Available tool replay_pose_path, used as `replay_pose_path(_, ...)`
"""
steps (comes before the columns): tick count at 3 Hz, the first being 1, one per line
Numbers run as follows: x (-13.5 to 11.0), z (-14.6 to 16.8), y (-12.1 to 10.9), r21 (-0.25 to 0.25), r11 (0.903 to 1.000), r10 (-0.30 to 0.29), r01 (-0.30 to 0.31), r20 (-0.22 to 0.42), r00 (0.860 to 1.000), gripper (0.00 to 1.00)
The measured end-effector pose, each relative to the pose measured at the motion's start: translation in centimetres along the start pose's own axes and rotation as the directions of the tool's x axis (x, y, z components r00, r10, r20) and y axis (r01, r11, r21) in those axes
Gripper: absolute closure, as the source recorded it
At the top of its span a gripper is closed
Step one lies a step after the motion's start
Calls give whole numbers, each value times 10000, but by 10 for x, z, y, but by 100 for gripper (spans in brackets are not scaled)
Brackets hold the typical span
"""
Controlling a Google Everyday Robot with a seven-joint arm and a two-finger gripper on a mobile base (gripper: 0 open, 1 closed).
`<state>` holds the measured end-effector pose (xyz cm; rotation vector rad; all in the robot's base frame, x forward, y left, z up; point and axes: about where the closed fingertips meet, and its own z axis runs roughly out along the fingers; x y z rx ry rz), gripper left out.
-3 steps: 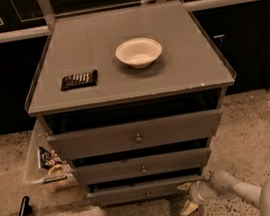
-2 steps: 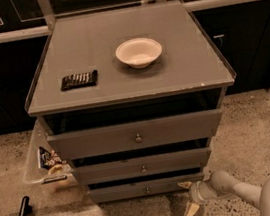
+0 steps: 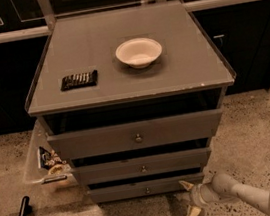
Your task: Close bottom drawer
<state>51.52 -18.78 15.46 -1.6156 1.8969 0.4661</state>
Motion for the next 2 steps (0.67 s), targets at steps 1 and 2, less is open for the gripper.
replay_pose_path(1,-12,-25,33,-186,9976,-661,660,-30,9978,0)
replay_pose_path(2,-27,-52,66,-356,9906,-1323,1324,41,9912,0)
